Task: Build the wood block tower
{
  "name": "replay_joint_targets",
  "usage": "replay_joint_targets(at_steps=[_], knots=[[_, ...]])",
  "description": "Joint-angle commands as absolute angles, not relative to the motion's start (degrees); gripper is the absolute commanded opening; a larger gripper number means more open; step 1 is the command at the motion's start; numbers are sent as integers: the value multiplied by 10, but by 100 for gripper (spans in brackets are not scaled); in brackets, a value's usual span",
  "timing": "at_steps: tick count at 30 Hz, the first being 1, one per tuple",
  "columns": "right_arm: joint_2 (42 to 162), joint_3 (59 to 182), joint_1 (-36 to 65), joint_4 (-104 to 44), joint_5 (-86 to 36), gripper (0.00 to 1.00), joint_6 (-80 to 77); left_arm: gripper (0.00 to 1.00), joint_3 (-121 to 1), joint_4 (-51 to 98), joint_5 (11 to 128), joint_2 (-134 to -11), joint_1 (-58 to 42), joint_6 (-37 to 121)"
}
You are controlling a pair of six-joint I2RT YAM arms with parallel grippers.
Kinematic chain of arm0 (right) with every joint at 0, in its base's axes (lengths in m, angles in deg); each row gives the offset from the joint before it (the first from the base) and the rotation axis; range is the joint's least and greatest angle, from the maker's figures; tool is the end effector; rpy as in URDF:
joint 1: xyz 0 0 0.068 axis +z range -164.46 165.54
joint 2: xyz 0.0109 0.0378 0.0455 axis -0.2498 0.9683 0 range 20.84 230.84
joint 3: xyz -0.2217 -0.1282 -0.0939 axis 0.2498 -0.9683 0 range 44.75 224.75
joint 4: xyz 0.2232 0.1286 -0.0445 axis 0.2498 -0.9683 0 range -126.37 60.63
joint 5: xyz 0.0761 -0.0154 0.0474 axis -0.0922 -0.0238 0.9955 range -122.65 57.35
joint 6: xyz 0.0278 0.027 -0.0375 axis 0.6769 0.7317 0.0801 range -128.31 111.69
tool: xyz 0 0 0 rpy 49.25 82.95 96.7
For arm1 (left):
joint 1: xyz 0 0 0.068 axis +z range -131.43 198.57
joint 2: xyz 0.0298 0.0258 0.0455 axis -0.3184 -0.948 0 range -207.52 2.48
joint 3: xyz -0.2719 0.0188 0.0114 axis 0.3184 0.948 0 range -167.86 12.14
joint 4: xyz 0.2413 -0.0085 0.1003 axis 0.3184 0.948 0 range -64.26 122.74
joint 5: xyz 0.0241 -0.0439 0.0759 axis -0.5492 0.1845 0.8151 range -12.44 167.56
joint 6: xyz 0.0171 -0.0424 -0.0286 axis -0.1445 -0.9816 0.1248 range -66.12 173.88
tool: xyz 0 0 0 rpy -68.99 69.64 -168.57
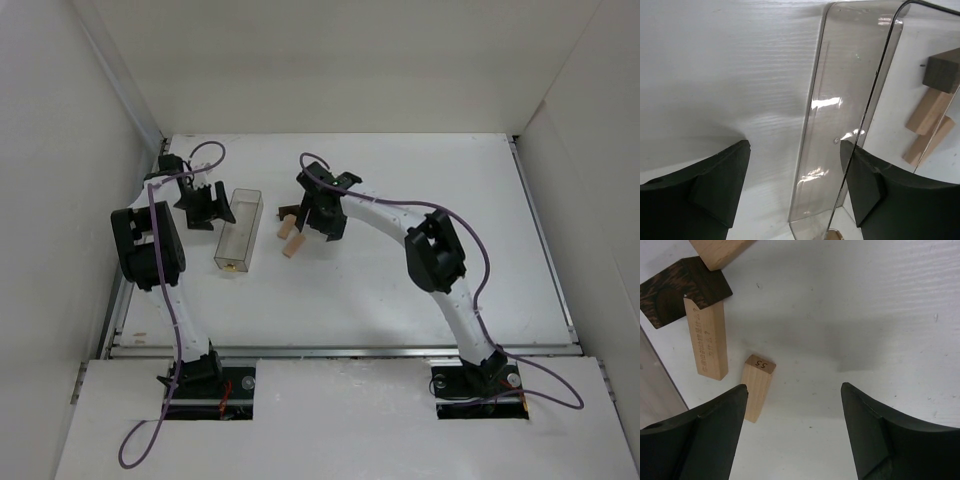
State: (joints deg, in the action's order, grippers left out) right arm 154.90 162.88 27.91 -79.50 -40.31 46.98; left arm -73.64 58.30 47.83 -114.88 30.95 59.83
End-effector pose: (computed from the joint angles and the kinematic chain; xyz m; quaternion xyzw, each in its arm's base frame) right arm 0.3725 0.3334 0.1937 0.1235 0.9683 0.1128 0.1855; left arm 0.4211 0.0744 0.1764 0.0045 0.9438 -0.2124 0.2534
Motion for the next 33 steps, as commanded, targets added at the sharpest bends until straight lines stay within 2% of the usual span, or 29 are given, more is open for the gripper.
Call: replay_joint_targets(at_steps=[1, 7, 14, 15, 21, 25, 26, 29, 32, 33], knots=[[1565, 1655, 296, -810, -390, 80, 508, 71, -721, 587, 536, -1110, 310, 614], [1585, 1676, 308, -821, -396, 77, 554, 71, -721, 581, 595, -1044, 288, 620], [1677, 1843, 335, -921, -446, 75, 582, 71, -750, 589, 605, -1020, 277, 626], [1677, 1843, 335, -927, -455, 72, 588, 71, -750, 589, 605, -1020, 277, 626], [1677, 1793, 335, -953, -449, 68, 610, 71, -756, 608, 603, -1020, 272, 636], [1672, 1793, 335, -936, -449, 58, 604, 71, -750, 608, 596, -1007, 272, 636], [1672, 1793, 335, -930, -449, 49, 599, 71, -750, 608, 596, -1007, 272, 636], [1677, 1772, 330, -918, -432, 33, 594, 71, -750, 608, 596, -1002, 272, 642], [1677, 1738, 319, -901, -393, 32, 588, 71, -750, 608, 602, -1002, 272, 649], [1670, 1738, 319, -895, -393, 27, 583, 71, -750, 608, 602, -997, 272, 649]])
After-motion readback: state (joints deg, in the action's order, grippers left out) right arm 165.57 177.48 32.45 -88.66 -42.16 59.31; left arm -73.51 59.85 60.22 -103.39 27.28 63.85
